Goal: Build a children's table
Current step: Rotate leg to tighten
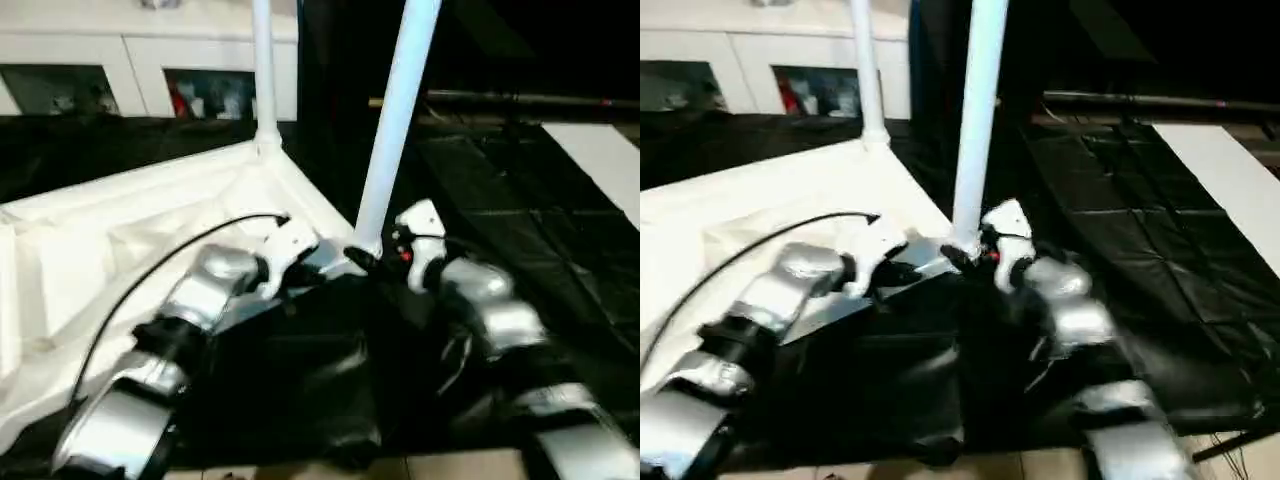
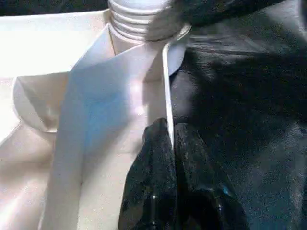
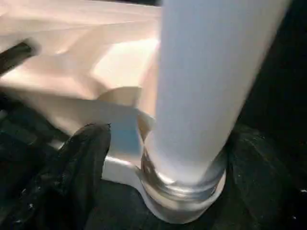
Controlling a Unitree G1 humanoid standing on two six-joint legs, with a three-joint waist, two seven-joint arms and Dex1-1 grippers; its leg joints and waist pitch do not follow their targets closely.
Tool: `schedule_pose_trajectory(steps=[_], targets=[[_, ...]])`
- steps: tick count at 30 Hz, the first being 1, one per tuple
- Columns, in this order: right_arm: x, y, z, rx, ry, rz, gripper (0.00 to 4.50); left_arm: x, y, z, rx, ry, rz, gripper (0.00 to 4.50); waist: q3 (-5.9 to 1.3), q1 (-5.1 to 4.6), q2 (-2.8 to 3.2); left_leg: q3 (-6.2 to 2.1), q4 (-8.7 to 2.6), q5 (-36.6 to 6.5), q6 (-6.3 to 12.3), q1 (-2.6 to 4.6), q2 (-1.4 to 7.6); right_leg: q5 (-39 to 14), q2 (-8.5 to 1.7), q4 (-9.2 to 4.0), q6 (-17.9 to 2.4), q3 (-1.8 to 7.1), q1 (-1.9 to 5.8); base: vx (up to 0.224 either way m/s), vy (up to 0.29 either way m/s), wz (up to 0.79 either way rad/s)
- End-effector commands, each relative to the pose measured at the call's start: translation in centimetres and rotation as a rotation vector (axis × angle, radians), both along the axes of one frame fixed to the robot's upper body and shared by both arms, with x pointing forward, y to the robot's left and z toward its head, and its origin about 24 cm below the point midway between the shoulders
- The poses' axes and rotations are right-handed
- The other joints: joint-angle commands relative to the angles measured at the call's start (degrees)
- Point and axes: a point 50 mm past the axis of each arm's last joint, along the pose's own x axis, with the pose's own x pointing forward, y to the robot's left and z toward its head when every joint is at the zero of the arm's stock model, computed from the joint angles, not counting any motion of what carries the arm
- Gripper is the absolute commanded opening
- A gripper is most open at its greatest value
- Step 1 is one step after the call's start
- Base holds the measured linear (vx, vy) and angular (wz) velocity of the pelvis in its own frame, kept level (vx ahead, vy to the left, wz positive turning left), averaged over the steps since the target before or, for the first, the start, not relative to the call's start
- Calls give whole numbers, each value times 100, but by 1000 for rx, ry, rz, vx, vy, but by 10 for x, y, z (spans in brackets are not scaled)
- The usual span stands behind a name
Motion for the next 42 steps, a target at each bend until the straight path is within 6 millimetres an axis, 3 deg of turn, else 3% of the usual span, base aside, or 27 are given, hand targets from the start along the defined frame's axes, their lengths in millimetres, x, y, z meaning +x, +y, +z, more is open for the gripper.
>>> schedule_pose_trajectory(steps=[1, 2, 4, 10, 14, 18, 19, 23, 25, 33, 36, 37, 39, 40, 42], targets=[[-13, 8, -4, -42, 16, 183, 391, -16, 7, -21, 57, 115, -86, 0, -314, 66, -42, -29, -274, -394, 476, 16, 184, 582, -410, -372, -1356, 190, 247, 0, 0, 0], [-17, 2, -4, -71, 21, 237, 391, -20, 11, -18, 48, 120, -148, 0, -333, 68, -40, -22, -254, -238, 565, 21, 182, 1051, -389, -329, -1432, 187, 246, 0, 0, 0], [-20, -4, -5, -94, 28, 280, 391, -25, 14, -14, 29, 133, -212, 0, -321, 61, -43, -20, -249, -228, 654, 8, 172, 1264, -378, -312, -1510, 171, 244, 0, 0, 0], [-24, -6, -4, -90, 52, 348, 391, -36, 25, -5, 5, 176, -311, 0, -288, 64, -11, -7, -299, -671, 455, 80, 232, 524, -389, -355, -1624, 167, 194, 0, 0, 0], [-26, -4, -3, -57, 74, 366, 375, -39, 27, -5, 6, 182, -323, 0, -283, 158, -55, 9, -299, -604, 422, 80, 226, 524, -392, -343, -1569, 178, 201, 0, 0, 0], [-29, -3, -10, -74, 116, 414, 345, -42, 29, -5, 4, 185, -320, 0, -292, 171, -82, -1, -295, -484, 407, 64, 216, 617, -400, -317, -1534, 168, 213, 0, 0, 0], [-30, -3, -11, -79, 120, 420, 320, -43, 30, -5, 3, 184, -318, 0, -288, 169, -86, 2, -289, -458, 418, 64, 214, 673, -402, -319, -1544, 171, 210, 0, 0, 0], [-29, -2, -12, -85, 122, 426, 306, -44, 31, -5, 4, 185, -315, 0, -297, 179, -105, 8, -269, -304, 476, 63, 201, 891, -392, -291, -1577, 169, 221, 0, 0, 0], [-27, -3, -11, -78, 119, 412, 275, -46, 31, -4, 0, 186, -316, 0, -294, 178, -108, 10, -267, -316, 482, 60, 199, 879, -392, -293, -1578, 168, 221, 0, 0, 0], [-30, -1, -13, 18, 140, 369, 266, -49, 29, -6, -26, 211, -320, 0, -307, 163, -79, 5, -260, -311, 434, 67, 197, 943, -378, -282, -1594, 169, 235, 0, 0, 0], [-21, 0, -22, 41, 131, 167, 265, -45, 23, -13, -37, 211, -254, 0, -302, 144, -56, 7, -263, -327, 396, 69, 189, 973, -376, -288, -1609, 172, 226, 0, 0, 0], [-11, 2, -30, 56, 136, -42, 265, -36, 15, -21, -25, 183, -152, 0, -273, 84, -15, 7, -296, -597, 221, 91, 182, 571, -376, -339, -1590, 175, 186, 0, 0, 0], [-8, 3, -33, 69, 148, -111, 265, -33, 11, -23, -23, 170, -104, 0, -266, 52, -12, -21, -333, -1008, -31, 116, 189, -197, -407, -399, -1524, 175, 200, 0, 0, 0], [-3, 9, -38, 89, 191, -261, 265, -23, 1, -27, -34, 158, 13, 0, -243, 2, 23, -17, -351, -1184, -143, 124, 188, -524, -394, -437, -1462, 186, 168, -52, 8, 0], [-1, 11, -40, 88, 200, -300, 265, -21, -2, -28, -37, 157, 42, 0, -221, -21, 6, -35, -374, -1500, -242, 140, 180, -1129, -406, -492, -1321, 193, 153, -50, 12, -1]])
